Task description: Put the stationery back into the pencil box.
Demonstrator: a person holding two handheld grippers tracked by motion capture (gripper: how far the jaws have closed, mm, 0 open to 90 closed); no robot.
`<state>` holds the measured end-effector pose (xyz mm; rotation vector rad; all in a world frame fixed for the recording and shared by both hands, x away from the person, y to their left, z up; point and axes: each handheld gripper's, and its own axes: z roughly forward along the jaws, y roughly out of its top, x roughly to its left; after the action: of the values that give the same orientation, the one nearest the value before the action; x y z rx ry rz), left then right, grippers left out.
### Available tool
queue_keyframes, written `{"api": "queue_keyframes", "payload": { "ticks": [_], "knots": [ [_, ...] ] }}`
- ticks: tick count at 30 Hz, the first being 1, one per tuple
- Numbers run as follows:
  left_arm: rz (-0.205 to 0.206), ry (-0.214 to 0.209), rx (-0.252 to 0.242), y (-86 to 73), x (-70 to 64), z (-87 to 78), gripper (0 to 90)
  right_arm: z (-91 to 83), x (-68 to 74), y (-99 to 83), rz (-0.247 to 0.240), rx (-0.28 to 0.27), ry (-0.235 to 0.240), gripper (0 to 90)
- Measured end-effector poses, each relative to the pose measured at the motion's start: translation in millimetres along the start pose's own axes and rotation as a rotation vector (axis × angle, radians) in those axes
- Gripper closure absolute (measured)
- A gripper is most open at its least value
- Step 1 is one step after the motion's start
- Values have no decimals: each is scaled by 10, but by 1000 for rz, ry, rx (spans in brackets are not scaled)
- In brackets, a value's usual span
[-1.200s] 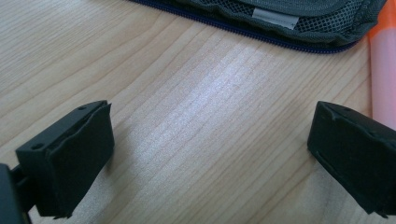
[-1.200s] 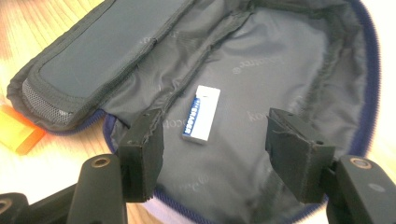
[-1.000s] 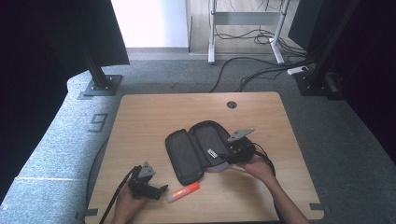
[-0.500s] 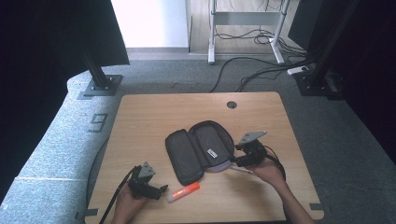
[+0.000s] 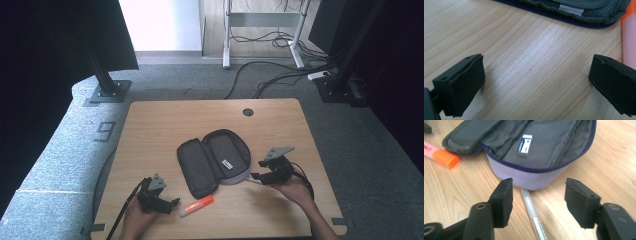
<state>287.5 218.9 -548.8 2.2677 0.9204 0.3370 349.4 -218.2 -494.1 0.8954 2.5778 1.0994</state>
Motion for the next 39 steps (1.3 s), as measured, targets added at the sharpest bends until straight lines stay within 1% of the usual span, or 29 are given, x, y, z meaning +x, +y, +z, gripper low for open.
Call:
{"api": "queue_keyframes", "payload": {
  "ticks": [5, 8, 13, 15, 20, 23, 26, 28, 30, 31, 34, 39],
  "knots": [
    [0, 0, 0, 0, 0, 0, 3, 6, 7, -80, -16, 10, 2, 479],
    [0, 0, 0, 0, 0, 0, 3, 25, 9, -127, -23, 26, 5, 510],
    [0, 0, 0, 0, 0, 0, 3, 91, -9, -215, -27, 54, 10, 548],
    [0, 0, 0, 0, 0, 0, 3, 117, -14, -249, -22, 62, 14, 564],
    [0, 0, 0, 0, 0, 0, 3, 165, -28, -306, -26, 78, 12, 595],
    [0, 0, 0, 0, 0, 0, 3, 190, -34, -334, -29, 91, 15, 627],
    [0, 0, 0, 0, 0, 0, 3, 217, -36, -362, -37, 104, 8, 662],
    [0, 0, 0, 0, 0, 0, 3, 215, -45, -372, -37, 93, 11, 681],
    [0, 0, 0, 0, 0, 0, 3, 210, -45, -375, -38, 94, 12, 722],
    [0, 0, 0, 0, 0, 0, 3, 210, -41, -378, -38, 93, 9, 728],
    [0, 0, 0, 0, 0, 0, 3, 197, -28, -388, -36, 96, 17, 777],
    [0, 0, 0, 0, 0, 0, 3, 173, 14, -406, -35, 104, 11, 783]
  ]
}}
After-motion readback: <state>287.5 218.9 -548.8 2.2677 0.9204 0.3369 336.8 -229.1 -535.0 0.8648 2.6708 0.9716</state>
